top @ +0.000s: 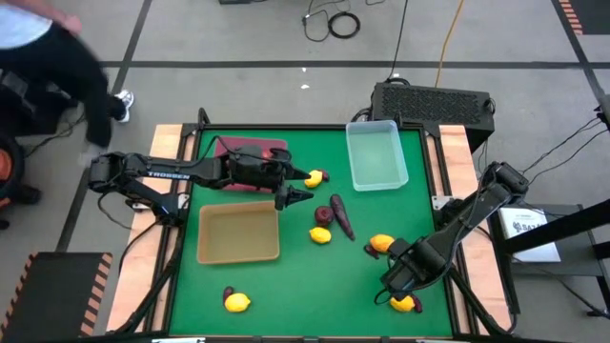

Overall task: Sort produce into baskets
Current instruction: Put the apple into the pink bin

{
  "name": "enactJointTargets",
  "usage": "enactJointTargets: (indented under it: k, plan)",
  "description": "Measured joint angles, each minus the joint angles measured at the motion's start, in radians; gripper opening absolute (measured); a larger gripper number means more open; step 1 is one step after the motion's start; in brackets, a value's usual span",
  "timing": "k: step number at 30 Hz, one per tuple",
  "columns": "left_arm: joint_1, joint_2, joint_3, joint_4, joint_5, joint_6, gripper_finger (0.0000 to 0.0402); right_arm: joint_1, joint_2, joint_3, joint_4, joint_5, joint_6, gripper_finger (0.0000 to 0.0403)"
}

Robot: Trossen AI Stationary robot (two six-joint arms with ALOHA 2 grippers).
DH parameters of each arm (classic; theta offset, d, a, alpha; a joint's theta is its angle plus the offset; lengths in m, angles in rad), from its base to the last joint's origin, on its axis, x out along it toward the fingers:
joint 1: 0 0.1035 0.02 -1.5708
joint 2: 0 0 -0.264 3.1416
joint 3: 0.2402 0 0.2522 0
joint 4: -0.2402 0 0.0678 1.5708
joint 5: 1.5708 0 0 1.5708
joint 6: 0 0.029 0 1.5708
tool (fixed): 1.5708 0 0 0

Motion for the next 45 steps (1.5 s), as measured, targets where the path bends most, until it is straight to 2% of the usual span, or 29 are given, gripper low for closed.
enactJointTargets:
  k: [4, 9, 14, 19, 27, 32, 37, 40, 45]
  plan:
    - [0.000, 0.000, 0.000, 0.000, 0.000, 0.000, 0.0395, 0.000, 0.000, 0.000, 0.003, 0.006, -0.173, 0.0093]
    - [0.000, 0.000, 0.000, 0.000, 0.000, -0.001, 0.0395, -0.017, 0.000, -0.005, -0.024, 0.007, -0.403, 0.0192]
    - [0.000, 0.000, 0.000, 0.000, 0.000, -0.007, 0.0395, -0.024, 0.000, -0.084, 0.010, -0.002, -0.514, 0.0281]
    - [-0.001, 0.000, 0.000, -0.007, 0.000, -0.010, 0.0395, -0.024, 0.001, -0.203, 0.166, -0.057, -0.581, 0.0327]
    - [-0.001, 0.000, 0.000, -0.011, 0.000, -0.011, 0.0395, -0.023, -0.003, -0.368, 0.297, -0.070, -0.595, 0.0336]
    - [0.000, 0.000, 0.000, -0.011, 0.000, -0.019, 0.0395, -0.025, -0.004, -0.391, 0.312, -0.065, -0.591, 0.0334]
    - [0.001, 0.000, 0.000, -0.013, 0.000, -0.029, 0.0395, -0.033, 0.002, -0.354, 0.245, -0.062, -0.610, 0.0303]
    - [0.010, -0.024, 0.000, -0.040, 0.009, -0.029, 0.0395, -0.047, 0.003, -0.284, 0.164, -0.055, -0.620, 0.0284]
    - [0.027, -0.105, 0.002, -0.183, 0.007, 0.033, 0.0395, -0.094, 0.002, -0.113, 0.021, 0.054, -0.700, 0.0281]
